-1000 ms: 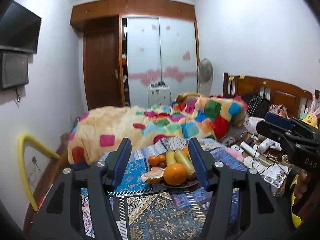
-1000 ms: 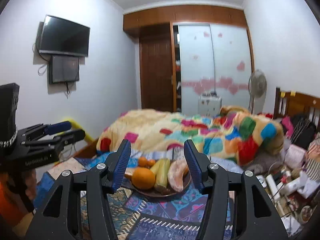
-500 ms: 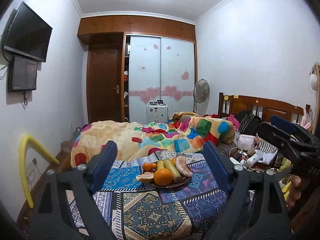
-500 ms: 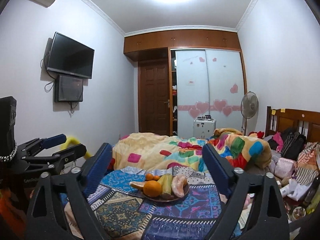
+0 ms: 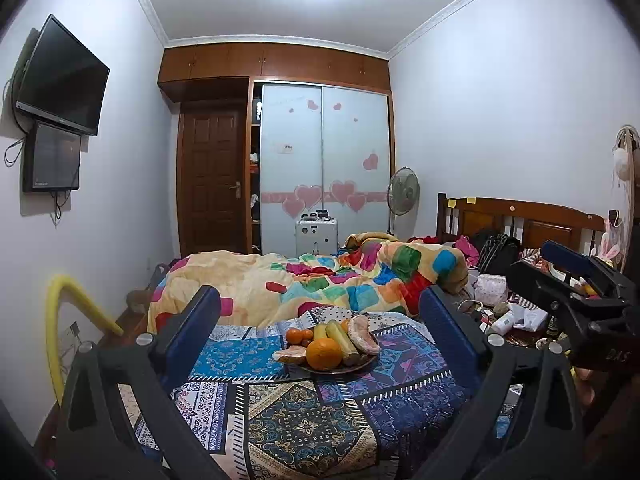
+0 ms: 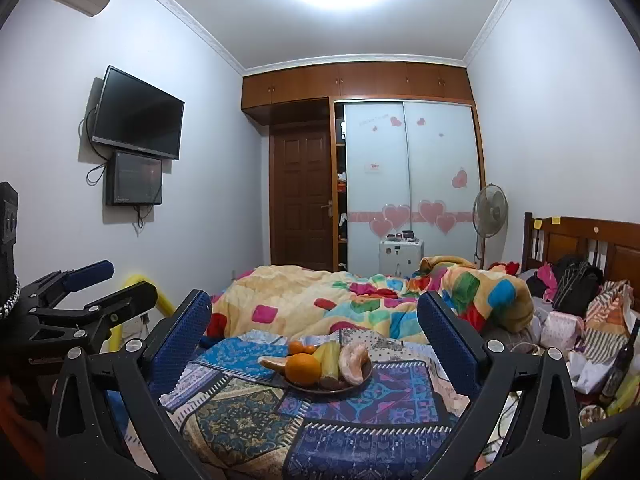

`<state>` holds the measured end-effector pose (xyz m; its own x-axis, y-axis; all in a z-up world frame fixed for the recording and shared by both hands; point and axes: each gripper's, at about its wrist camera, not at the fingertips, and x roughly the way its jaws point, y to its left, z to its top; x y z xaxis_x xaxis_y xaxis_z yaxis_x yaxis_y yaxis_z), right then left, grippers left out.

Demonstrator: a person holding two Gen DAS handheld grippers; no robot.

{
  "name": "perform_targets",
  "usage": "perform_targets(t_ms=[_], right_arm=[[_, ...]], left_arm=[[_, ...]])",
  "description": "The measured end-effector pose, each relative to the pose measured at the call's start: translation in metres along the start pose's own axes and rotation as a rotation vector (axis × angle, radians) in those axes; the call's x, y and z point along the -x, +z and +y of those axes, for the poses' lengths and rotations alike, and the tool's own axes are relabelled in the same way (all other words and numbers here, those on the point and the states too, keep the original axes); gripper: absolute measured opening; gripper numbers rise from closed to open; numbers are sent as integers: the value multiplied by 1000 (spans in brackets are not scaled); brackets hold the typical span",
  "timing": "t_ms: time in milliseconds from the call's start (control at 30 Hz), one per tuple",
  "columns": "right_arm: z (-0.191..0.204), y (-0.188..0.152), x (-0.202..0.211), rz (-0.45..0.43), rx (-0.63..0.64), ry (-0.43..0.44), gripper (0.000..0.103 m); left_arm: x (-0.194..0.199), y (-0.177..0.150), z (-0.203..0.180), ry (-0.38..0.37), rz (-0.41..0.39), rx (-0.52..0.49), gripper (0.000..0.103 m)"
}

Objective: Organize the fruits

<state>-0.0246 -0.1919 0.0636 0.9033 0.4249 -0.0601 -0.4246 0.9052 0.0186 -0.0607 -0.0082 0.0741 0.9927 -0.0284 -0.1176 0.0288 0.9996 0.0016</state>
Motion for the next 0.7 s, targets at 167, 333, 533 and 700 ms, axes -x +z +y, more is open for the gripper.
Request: perform_targets(t_ms=[167,333,533,700], right_arm=[[0,0,0,0,-2,1,103],[0,1,2,3,-5,1,103],[0,1,3,4,-4,2,103],[0,1,3,5,-3,0,103]], left_arm=[[4,0,-2,4,-8,-3,102],[4,-1,-1,3,-9,-3,102],[4,-2,-2,-2,-5,0,102],[2,-2,-2,-3,-4,-2,102]])
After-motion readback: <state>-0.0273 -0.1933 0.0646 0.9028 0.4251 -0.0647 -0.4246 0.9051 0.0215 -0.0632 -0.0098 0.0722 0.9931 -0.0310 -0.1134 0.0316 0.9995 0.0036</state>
